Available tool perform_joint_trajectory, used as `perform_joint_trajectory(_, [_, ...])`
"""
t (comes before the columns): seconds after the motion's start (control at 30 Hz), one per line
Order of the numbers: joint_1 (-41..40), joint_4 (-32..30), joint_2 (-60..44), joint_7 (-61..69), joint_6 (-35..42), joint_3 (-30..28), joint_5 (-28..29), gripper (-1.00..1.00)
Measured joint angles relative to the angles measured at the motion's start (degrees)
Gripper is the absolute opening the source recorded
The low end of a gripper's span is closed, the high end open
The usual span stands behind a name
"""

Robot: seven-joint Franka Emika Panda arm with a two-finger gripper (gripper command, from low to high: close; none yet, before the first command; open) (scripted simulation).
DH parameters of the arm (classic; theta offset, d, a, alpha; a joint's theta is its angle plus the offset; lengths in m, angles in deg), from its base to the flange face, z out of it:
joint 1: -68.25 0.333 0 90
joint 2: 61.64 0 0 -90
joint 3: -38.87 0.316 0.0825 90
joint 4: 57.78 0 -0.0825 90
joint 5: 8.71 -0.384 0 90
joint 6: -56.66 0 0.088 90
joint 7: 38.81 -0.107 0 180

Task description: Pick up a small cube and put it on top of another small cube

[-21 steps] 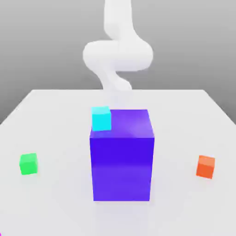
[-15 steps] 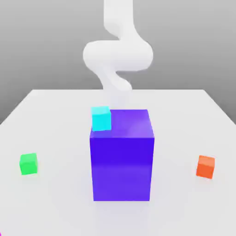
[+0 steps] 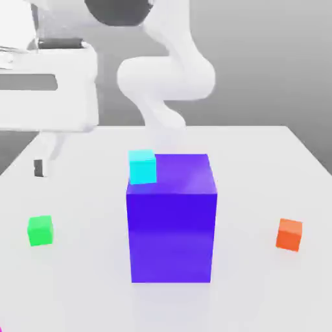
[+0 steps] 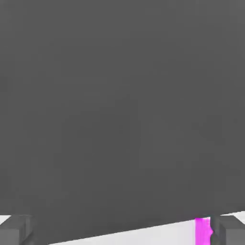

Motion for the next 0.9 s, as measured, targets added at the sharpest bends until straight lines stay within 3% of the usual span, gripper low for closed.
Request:
perform_joint_trajectory(0.4, [-8.5, 5.8, -25.1, 8.3, -3.8, -0.8, -4.8, 0.0])
perform_joint_trajectory(0.53, [-11.0, 7.9, -33.3, 10.1, -8.5, 1.1, -6.6, 0.0])
perform_joint_trajectory(0.57, [-11.4, 8.3, -34.9, 10.4, -9.6, 1.6, -7.0, -1.0])
perform_joint_trajectory(0.77, [-11.6, 8.5, -35.7, 10.6, -10.1, 1.8, -7.4, -1.0])
perform_joint_trajectory(0.9, [-10.3, 7.0, -30.1, 9.5, -5.9, 0.0, -5.7, -1.0])
